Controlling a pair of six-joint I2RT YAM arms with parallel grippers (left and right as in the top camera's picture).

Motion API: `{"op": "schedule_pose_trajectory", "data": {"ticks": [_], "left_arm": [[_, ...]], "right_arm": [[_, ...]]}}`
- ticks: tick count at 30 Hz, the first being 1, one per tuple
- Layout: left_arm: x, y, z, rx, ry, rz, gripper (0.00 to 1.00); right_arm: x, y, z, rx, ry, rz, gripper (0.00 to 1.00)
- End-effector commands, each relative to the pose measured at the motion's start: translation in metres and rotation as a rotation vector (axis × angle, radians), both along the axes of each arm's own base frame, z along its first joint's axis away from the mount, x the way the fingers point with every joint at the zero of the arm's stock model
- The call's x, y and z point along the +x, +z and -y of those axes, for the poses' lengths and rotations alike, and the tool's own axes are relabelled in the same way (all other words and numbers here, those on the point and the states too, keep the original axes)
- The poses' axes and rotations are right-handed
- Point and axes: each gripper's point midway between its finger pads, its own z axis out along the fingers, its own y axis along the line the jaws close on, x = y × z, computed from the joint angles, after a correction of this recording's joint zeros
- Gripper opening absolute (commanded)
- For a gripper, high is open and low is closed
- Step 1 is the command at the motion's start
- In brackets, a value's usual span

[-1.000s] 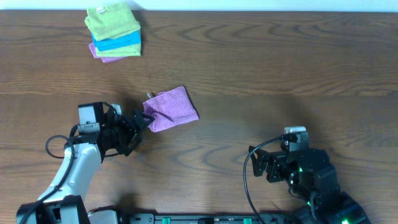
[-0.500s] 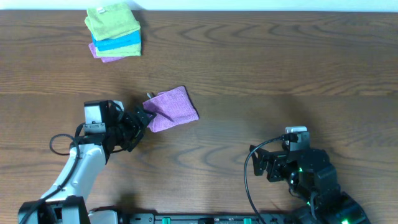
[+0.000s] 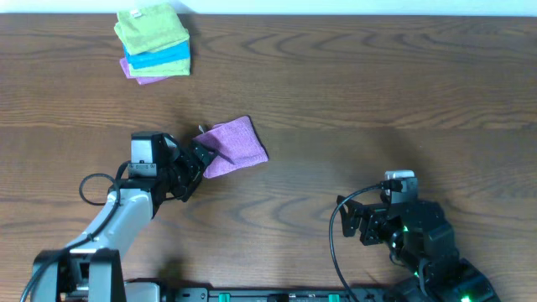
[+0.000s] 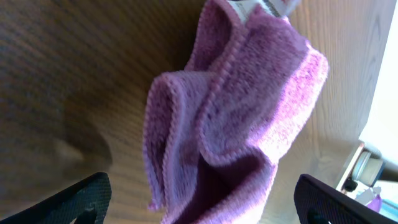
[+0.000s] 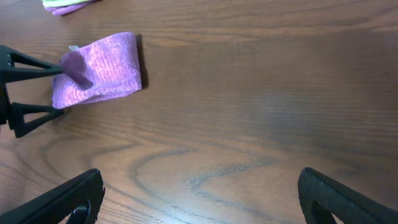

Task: Fold the cloth
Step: 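Grasp the folded pink cloth's labeled corner with the left gripper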

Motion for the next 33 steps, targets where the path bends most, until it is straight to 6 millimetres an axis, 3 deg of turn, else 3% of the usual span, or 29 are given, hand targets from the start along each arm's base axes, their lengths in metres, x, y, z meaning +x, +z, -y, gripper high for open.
{"op": "schedule_pose_trajectory", "data": {"ticks": [1, 13, 15, 18, 26, 28, 30, 31, 33], "left_arm": [[-0.001, -0.011, 0.000, 0.002, 0.016, -0.032, 0.95], [0.012, -0.031, 0.011, -0.041, 0.041, -0.050, 0.96], [0.014, -0.033, 0.015, -0.044, 0.035, -0.043, 1.00], [0.013, -0.041, 0.018, -0.040, 0.037, -0.061, 0.80], [0.021, -0.051, 0.022, -0.050, 0.020, -0.037, 0.63], [0.030, -0.041, 0.027, -0.074, -0.005, 0.028, 0.48], [0.043, -0.024, 0.035, -0.117, -0.037, 0.119, 0.19], [0.047, -0.018, 0.037, -0.135, -0.043, 0.147, 0.10], [0.055, -0.007, 0.041, -0.170, -0.040, 0.185, 0.06]], "right_arm": [[0.001, -0.002, 0.005, -0.001, -0.033, -0.002, 0.99], [0.001, -0.002, 0.005, -0.001, -0.033, -0.002, 0.99], [0.001, -0.002, 0.005, -0.001, -0.032, -0.002, 0.99], [0.001, -0.002, 0.005, -0.001, -0.032, -0.002, 0.99], [0.001, -0.002, 0.005, 0.000, -0.032, -0.002, 0.99], [0.001, -0.002, 0.005, -0.001, -0.033, -0.002, 0.99], [0.001, -0.002, 0.005, -0.001, -0.032, -0.002, 0.99], [0.001, -0.002, 0.005, -0.001, -0.032, -0.002, 0.99], [0.001, -0.002, 0.005, -0.001, -0.032, -0.002, 0.99]]}}
